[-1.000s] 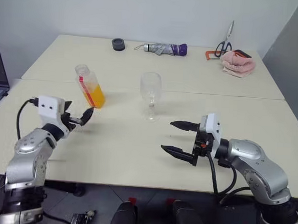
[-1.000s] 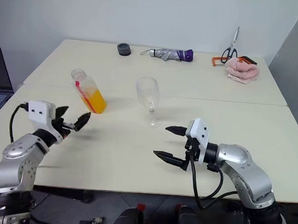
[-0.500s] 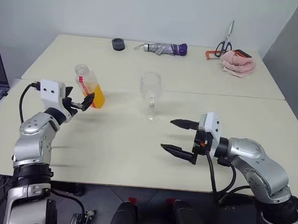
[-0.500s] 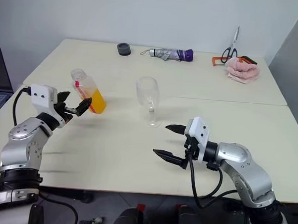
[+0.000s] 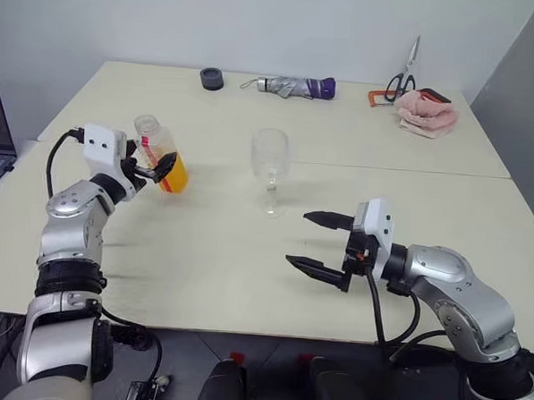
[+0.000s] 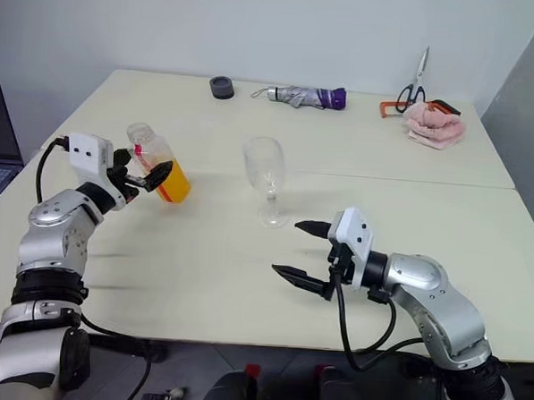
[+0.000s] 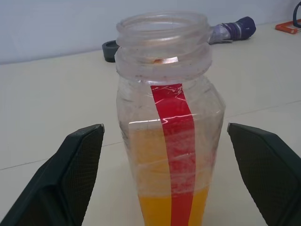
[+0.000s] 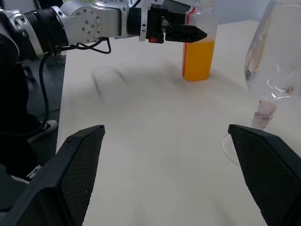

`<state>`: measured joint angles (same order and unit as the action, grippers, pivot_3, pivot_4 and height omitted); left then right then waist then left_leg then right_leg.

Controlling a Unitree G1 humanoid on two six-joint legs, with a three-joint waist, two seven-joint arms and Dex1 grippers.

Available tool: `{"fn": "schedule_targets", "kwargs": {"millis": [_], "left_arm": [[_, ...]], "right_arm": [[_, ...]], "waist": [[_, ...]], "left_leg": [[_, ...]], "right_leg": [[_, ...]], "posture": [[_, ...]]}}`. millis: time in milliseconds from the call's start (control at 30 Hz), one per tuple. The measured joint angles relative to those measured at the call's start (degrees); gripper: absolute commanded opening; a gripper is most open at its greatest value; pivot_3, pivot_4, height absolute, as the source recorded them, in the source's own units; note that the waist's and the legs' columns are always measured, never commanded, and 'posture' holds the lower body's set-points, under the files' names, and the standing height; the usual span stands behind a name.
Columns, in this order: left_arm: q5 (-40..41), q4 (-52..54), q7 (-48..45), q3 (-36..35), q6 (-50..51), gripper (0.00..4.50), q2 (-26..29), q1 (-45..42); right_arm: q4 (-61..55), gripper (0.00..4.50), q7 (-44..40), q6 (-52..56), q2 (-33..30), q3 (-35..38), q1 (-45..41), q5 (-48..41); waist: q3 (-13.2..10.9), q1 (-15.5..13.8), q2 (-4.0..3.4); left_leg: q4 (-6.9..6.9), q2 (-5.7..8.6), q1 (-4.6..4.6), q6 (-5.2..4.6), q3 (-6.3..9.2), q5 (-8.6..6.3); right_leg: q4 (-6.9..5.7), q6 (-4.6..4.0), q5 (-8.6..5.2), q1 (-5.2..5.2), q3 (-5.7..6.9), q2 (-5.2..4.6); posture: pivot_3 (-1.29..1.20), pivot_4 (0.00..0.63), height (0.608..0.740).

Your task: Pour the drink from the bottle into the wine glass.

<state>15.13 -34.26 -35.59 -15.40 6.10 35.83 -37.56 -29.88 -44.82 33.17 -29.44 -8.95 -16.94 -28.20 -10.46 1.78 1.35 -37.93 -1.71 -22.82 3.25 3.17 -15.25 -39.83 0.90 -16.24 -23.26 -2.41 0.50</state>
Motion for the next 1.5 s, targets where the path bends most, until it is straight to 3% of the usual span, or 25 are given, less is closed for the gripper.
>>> {"fn": "schedule_targets", "kwargs": {"millis": [100, 133, 400, 467, 800, 1267, 1500], "left_arm": [[-0.1, -2.4, -0.1, 0.0, -0.9, 4.5, 0.0, -1.5], [-0.1, -3.0, -0.1, 0.0, -1.3, 4.31, 0.0, -1.8], [-0.2, -9.7, -1.4, 0.0, -4.5, 2.04, -0.8, -4.5], [-0.2, -10.8, -1.6, 0.0, -5.2, 1.76, -0.8, -5.0], [-0.7, -11.0, -2.6, 0.6, -6.3, 1.71, -1.1, -5.3], [0.3, 0.1, -1.5, 1.7, -0.4, 1.71, -3.8, -3.7], [-4.9, 3.9, -1.1, 7.0, -4.1, 1.71, -3.7, -6.7]], "right_arm": [[0.0, 4.48, 0.2, 0.0, 0.1, -0.1, -0.1, 0.0], [0.0, 4.49, 0.3, 0.0, 0.1, -0.1, -0.1, 0.0], [0.0, 4.5, 1.0, -0.2, 0.4, -0.3, -0.5, 0.1], [0.0, 4.5, 1.1, -0.2, 0.4, -0.3, -0.5, 0.2], [-0.1, 4.5, 2.6, -0.4, 0.9, 0.1, -0.7, 0.4], [-3.1, 4.5, 6.2, -0.2, 2.5, 3.0, -2.6, -1.5], [-3.1, 4.5, 8.6, -0.1, 2.9, 4.6, -2.7, -1.4]], "waist": [[0.0, 0.0, 0.0], [0.0, 0.0, 0.0], [0.0, 0.0, 0.0], [0.0, 0.0, 0.01], [0.0, 0.0, 0.01], [0.0, 0.0, 0.02], [0.0, -0.2, 0.02]], "left_leg": [[0.0, 0.0, 0.0, 0.0, 0.0, 0.0], [-0.01, 0.0, 0.0, 0.0, 0.0, 0.0], [-0.01, 0.01, 0.0, 0.0, 0.01, 0.0], [-0.02, 0.01, 0.0, 0.0, 0.01, 0.0], [-0.03, 0.01, -0.02, 0.0, 0.02, 0.0], [-0.04, 0.0, -0.06, 0.0, 0.07, 0.0], [-0.05, 0.06, -0.09, 0.01, 0.07, 0.01]], "right_leg": [[0.0, 0.0, 0.0, 0.0, 0.0, 0.0], [0.0, 0.0, 0.0, 0.0, -0.01, 0.0], [-0.01, 0.0, 0.0, 0.0, 0.01, 0.0], [-0.03, 0.0, 0.0, 0.0, 0.01, 0.0], [-0.03, 0.0, 0.0, 0.0, 0.01, 0.0], [-0.03, -0.01, 0.0, -0.01, 0.04, 0.0], [-0.02, -0.01, 0.01, -0.01, 0.04, -0.03]], "posture": [[0.0, 0.15, 0.74], [0.0, 0.15, 0.74], [0.0, 0.15, 0.74], [0.0, 0.15, 0.74], [0.0, 0.15, 0.74], [0.0, 0.15, 0.74], [0.0, 0.15, 0.74]]}}
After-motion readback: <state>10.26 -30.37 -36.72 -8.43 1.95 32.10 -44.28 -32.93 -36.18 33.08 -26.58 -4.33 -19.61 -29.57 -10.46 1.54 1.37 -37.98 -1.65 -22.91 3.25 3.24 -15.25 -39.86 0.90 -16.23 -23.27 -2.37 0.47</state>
